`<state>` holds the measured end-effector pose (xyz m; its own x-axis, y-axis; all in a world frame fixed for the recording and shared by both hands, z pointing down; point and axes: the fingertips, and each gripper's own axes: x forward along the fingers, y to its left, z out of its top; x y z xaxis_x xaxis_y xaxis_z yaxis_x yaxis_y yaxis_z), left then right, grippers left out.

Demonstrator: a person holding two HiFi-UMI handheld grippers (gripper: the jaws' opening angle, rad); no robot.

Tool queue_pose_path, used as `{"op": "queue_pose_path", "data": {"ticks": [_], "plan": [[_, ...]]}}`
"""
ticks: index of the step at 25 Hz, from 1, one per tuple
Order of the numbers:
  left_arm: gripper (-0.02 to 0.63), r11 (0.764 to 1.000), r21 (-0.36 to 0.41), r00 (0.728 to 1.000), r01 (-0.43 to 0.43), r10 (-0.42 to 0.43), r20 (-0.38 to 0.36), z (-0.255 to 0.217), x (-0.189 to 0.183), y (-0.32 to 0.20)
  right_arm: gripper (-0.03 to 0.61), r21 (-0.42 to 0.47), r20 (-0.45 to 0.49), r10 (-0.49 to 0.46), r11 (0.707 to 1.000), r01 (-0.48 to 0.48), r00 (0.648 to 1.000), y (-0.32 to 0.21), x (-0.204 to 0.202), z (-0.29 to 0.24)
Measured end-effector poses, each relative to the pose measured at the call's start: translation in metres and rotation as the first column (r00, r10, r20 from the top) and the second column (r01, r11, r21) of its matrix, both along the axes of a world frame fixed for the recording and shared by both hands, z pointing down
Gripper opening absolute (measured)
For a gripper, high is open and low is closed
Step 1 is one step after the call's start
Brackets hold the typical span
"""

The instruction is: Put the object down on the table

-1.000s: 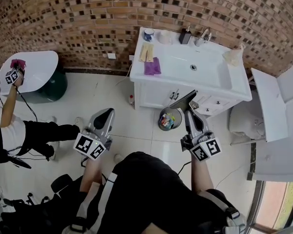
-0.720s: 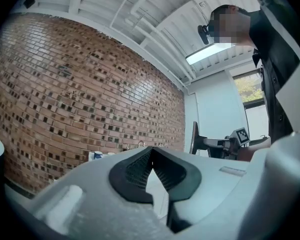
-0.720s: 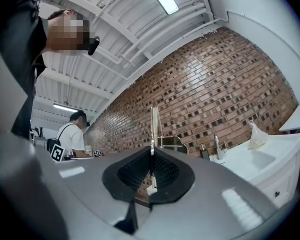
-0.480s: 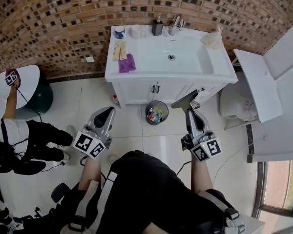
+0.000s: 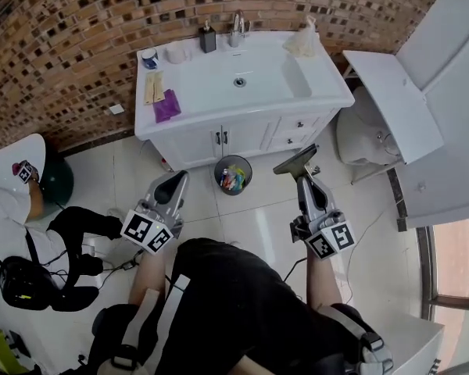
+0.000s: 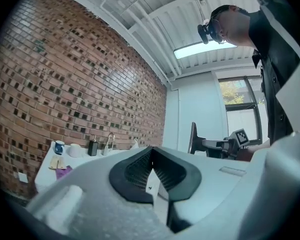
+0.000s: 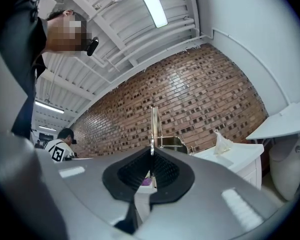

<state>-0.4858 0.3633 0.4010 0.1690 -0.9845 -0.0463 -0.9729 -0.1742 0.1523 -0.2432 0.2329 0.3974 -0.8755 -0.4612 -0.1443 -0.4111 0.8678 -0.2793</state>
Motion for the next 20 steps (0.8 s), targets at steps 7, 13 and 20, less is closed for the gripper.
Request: {"op": "queue_pose_path", "data": {"ticks": [7,13,20], "plan": [[0.0,0.994,-0.029,0.994,-0.103,0.103,0.031,0.003,0.009,-0.027,0.006,-0.024,-0.003,0.084,0.996,-0.084,0.996,-0.005,0.012,0.005],[0.0,0.983,0.008,0.982,-0.186,0.186,0.013,0.0,0.003,-0.075,0.006,-0.002,-0.005,0.201,0.98,-0.201,0.98,-0.023,0.025,-0.006],[0.0,0.928,0.041,0.929,-0.37,0.369,0.021,-0.003,0.036,-0.132,0.006,0.011,-0.011,0.35,0.937,-0.35,0.937,-0.036,0.059,-0.012]]}}
